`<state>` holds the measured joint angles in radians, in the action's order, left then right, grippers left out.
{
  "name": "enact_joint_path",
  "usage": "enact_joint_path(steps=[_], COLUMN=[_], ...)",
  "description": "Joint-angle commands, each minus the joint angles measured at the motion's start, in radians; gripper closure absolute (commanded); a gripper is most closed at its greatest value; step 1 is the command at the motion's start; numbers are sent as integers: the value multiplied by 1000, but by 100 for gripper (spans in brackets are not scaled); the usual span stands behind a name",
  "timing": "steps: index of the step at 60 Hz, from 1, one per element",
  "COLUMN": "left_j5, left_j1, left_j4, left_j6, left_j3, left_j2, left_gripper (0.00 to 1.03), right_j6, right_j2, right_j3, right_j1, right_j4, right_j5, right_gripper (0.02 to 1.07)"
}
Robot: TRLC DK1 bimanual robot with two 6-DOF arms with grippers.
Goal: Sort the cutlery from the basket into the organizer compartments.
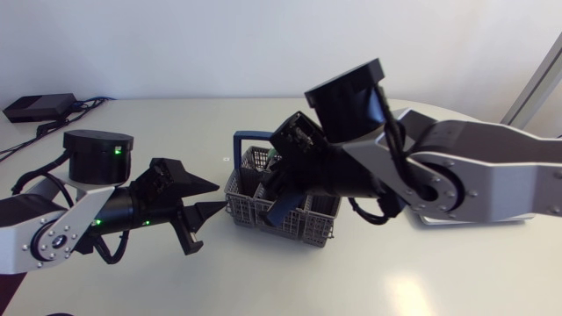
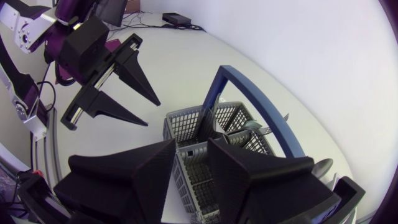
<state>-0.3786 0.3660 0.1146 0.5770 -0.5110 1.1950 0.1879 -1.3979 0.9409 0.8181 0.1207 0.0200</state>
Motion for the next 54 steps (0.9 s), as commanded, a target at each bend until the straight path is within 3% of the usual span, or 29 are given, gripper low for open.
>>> enact_joint_path(steps=[1,9,26,50,54], left_j5=[-16,-40,-74,-94,-94], left_j1=[-13,-33,-64,-73,-73], left_j4=[25,60,92,103,103], left_j6=[15,15,17,17,17], left_j3=[-3,-4,-14,-12,-11], left_j2=[35,66,100,109,109], left_gripper=[57,57,57,57,57], right_j6=[13,15,-1,-10,-10], right_j2=[-64,-145,-285,-314,-320], right_j3=[-17,-24,16,25,24], right_j1=[32,89,105,96,95], right_j4=[-58,-181,-326,-423,-432], right_j5=[-42,-158,-295,-344,-342], right_gripper=[66,66,66,67,73])
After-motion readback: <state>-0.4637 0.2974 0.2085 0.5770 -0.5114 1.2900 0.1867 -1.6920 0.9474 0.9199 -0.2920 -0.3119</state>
